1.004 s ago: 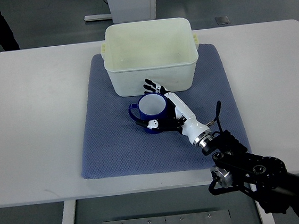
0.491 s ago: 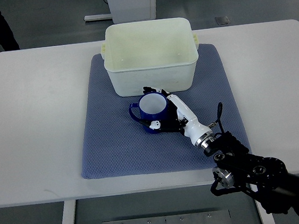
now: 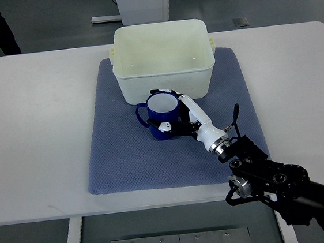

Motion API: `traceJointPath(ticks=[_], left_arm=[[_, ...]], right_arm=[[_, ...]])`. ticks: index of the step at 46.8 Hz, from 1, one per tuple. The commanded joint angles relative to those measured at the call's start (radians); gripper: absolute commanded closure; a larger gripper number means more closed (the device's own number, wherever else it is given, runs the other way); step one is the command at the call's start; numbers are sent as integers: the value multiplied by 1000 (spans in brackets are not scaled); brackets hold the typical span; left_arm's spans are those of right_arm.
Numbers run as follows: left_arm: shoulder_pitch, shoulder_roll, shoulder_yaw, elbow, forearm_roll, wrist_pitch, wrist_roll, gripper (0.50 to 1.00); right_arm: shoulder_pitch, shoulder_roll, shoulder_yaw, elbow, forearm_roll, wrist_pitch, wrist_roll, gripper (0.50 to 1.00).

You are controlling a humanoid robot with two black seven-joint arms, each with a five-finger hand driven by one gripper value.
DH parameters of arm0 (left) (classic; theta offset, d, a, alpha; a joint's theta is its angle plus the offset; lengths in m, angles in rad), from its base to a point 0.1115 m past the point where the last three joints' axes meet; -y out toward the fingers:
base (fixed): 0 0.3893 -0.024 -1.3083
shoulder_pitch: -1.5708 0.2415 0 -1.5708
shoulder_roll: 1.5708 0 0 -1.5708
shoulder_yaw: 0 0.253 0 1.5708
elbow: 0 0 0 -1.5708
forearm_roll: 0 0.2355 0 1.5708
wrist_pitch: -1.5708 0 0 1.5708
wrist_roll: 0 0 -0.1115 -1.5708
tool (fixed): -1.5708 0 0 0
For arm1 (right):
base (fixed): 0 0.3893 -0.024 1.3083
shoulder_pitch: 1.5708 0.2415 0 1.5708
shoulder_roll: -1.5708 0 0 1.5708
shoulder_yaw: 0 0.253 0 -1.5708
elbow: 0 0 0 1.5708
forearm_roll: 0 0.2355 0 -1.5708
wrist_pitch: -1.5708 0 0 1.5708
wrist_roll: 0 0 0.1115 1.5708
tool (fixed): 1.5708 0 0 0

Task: Place cup in box with right hand
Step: 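Lift the blue mug with the right hand, raising it high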

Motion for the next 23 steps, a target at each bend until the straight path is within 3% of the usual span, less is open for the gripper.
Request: traceJointPath(ticks=[1, 23], left_arm=[[0, 0, 0, 0, 0, -1, 0, 500], [0, 0, 0, 0, 0, -1, 0, 500]], right_arm=[[3, 0, -3, 2, 0, 0, 0, 1000], [-2, -216, -1, 74, 3, 19, 0, 1000]])
